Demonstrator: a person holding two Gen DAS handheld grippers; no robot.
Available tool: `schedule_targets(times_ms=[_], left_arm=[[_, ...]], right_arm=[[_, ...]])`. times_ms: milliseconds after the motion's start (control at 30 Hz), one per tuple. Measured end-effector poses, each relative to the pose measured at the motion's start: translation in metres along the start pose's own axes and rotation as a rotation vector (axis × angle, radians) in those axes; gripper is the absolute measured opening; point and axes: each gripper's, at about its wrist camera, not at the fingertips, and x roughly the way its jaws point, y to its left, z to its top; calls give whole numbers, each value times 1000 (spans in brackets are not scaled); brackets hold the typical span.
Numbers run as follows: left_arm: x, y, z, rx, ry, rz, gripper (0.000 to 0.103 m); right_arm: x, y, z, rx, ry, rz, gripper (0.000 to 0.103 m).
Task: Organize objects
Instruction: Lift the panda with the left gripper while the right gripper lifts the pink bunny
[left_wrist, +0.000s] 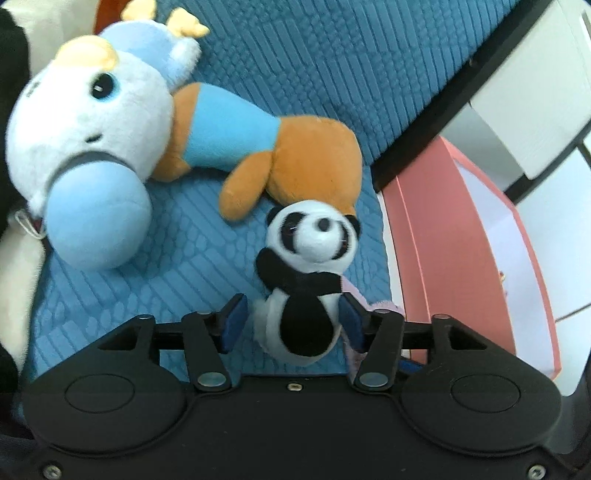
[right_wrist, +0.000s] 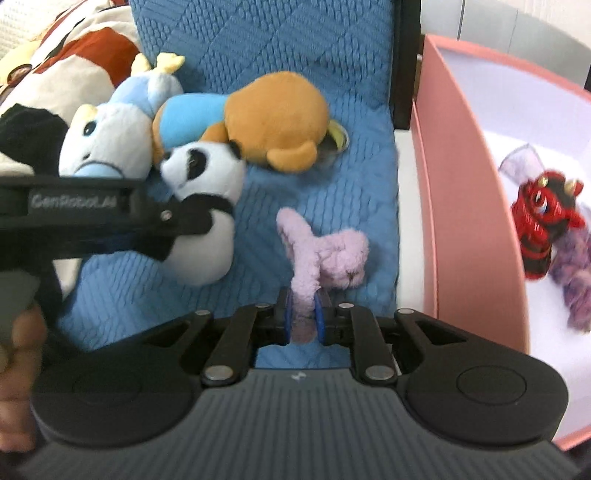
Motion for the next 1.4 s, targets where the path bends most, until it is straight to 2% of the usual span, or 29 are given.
schedule_targets(times_ms=[33, 100, 167, 467, 667, 733, 800, 867, 1033, 1267, 1400], left_arm=[[3, -2, 0, 9, 8, 1, 58], [9, -7, -1, 26, 24, 2, 59], [14, -10, -1, 37, 39, 3, 59], [25, -12, 0, 52, 64, -4, 60], [29, -13, 3, 50, 63, -17, 57], [29, -11, 4, 39, 60, -24, 53], [28, -10, 6, 25, 52, -32, 49], [26, -8, 6, 10, 43, -43, 47], [15, 1, 3, -27, 20, -78, 43], [-11, 13, 8, -136, -41, -98, 42], [-29, 7, 4, -141, -72, -104, 42]], right_arm=[[-1, -1, -1, -2, -2, 7, 25], [-5, -2, 0, -12, -19, -2, 51], [-10, -2, 1, -33, -49, -18, 58], [-1, 8, 6, -179, -102, -119, 58], [21, 0, 15, -178, -75, -125, 58], [27, -3, 17, -164, -68, -122, 57], [33, -7, 19, -130, -53, -107, 48], [35, -11, 20, -87, -40, -96, 47], [27, -7, 23, -72, -26, -133, 46], [6, -2, 21, -92, -10, -114, 46], [-15, -3, 27, -85, -28, -105, 46]])
